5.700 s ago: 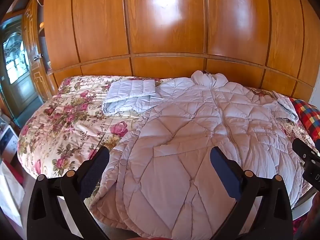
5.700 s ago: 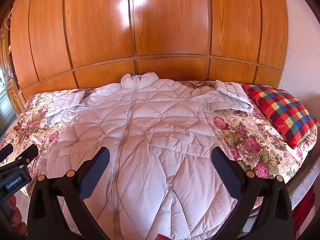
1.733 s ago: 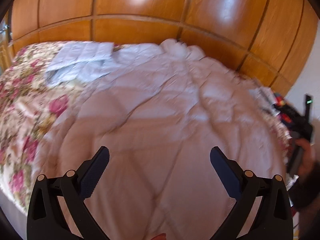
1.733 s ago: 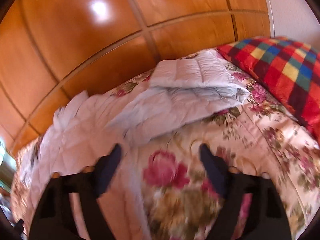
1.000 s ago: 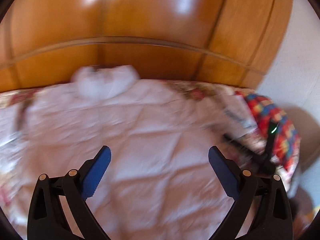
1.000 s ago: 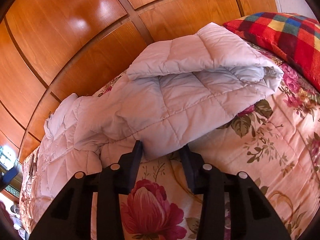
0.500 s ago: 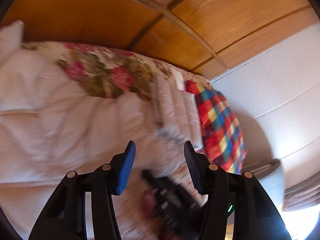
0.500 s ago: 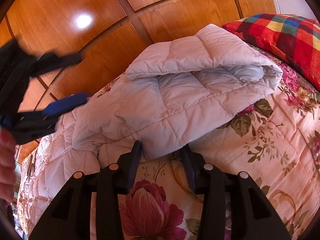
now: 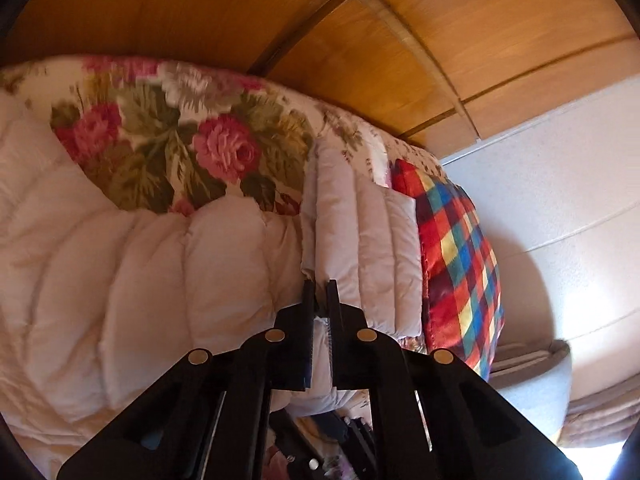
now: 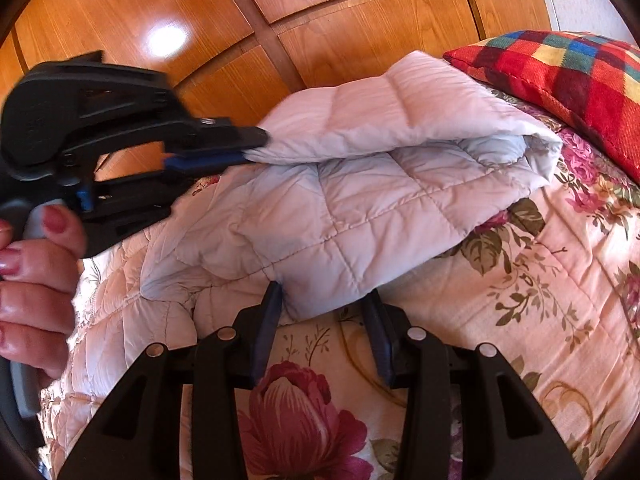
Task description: Fold small clothes
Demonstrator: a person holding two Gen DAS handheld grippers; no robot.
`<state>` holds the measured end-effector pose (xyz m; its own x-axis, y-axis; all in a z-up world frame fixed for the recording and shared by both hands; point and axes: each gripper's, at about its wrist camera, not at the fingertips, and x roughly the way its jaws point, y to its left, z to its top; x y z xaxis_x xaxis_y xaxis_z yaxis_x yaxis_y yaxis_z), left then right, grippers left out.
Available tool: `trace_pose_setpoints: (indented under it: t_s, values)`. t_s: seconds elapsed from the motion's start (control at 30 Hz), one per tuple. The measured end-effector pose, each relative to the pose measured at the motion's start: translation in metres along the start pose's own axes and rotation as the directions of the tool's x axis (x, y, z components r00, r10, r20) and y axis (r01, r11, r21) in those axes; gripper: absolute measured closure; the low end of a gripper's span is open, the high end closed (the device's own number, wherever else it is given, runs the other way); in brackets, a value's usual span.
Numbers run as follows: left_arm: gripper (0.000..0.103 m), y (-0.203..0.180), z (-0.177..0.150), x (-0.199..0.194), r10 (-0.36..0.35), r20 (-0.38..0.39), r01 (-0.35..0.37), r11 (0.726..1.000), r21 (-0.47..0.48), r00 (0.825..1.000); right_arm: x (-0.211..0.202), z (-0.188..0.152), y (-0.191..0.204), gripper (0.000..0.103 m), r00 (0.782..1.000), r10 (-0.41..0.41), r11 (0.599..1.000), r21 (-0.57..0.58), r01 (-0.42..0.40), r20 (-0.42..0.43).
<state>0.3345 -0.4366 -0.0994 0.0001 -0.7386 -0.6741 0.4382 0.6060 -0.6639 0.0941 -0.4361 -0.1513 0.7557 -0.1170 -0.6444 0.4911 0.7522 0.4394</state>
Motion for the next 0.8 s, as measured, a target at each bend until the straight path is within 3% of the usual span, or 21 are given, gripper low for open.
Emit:
trace_pose_setpoints:
  t_s: [0.2,0.4,0.7,0.8]
  values:
    - [0.099,0.011,0.003,-0.053,-0.005,0.120,0.004,1.000,0.007,0.993,0.000,-0.001,0.004,0.063,1.000,-0.014,1.000,-0.010,0.014,-0.001]
    - [0.099,0.041,-0.006,-0.122,0.018,0.230,-0.016,1.000,-0.009,0.973,0.001,-0.002,0.014,0.061,0.999,-0.039,0.999,-0.034,0.038,-0.004]
    - [0.099,0.114,-0.048,-0.213,0.080,0.389,-0.056,0.996,-0.073,0.918,0.012,-0.005,0.047,0.029,0.998,-0.062,0.987,-0.150,0.062,0.005]
    - [0.099,0.137,-0.066,-0.233,0.124,0.413,-0.094,0.991,-0.093,0.902,0.008,-0.006,0.060,0.026,0.999,-0.043,0.977,-0.207,0.049,0.031]
